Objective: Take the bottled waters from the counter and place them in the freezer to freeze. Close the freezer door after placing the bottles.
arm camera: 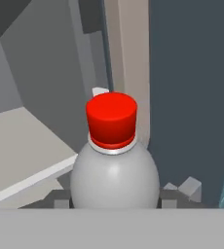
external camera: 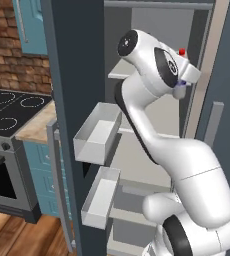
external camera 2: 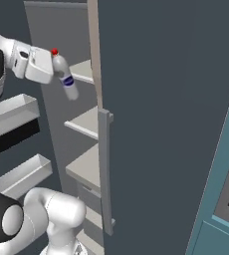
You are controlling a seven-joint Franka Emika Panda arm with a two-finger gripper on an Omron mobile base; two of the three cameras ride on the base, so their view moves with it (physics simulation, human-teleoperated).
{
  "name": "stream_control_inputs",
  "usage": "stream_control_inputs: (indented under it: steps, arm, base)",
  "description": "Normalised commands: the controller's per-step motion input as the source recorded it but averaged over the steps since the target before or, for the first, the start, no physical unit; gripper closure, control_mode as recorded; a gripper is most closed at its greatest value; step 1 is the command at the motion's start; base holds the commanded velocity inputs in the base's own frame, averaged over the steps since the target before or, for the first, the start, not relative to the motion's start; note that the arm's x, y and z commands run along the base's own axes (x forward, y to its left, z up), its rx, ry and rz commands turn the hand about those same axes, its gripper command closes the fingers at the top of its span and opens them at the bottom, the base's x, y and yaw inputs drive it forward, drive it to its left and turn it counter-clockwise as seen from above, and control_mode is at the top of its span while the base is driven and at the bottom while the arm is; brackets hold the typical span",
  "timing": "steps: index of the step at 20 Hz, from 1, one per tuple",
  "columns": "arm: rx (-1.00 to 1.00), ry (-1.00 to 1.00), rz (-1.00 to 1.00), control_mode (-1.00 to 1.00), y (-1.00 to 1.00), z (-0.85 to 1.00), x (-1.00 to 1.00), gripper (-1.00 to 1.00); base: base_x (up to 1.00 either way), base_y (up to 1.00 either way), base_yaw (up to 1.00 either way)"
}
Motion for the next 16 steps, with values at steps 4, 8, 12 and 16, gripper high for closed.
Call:
stream_control_inputs:
  steps: [4, 8, 12, 16]
  arm:
    - [0.0, 0.0, 0.17, -1.0, -0.01, 0.14, 0.08, 1.0]
    - [0.0, 0.0, 0.18, -1.0, 0.0, 0.19, 0.02, 1.0]
    - [0.0, 0.0, 0.16, -1.0, 0.0, 0.07, 0.11, 1.0]
    - [-0.03, 0.0, 0.07, -1.0, -0.07, 0.01, 0.28, 1.0]
  base:
    - [0.0, 0.0, 0.0]
    - [0.0, 0.0, 0.0]
    - [0.0, 0.0, 0.0]
    - [0.0, 0.0, 0.0]
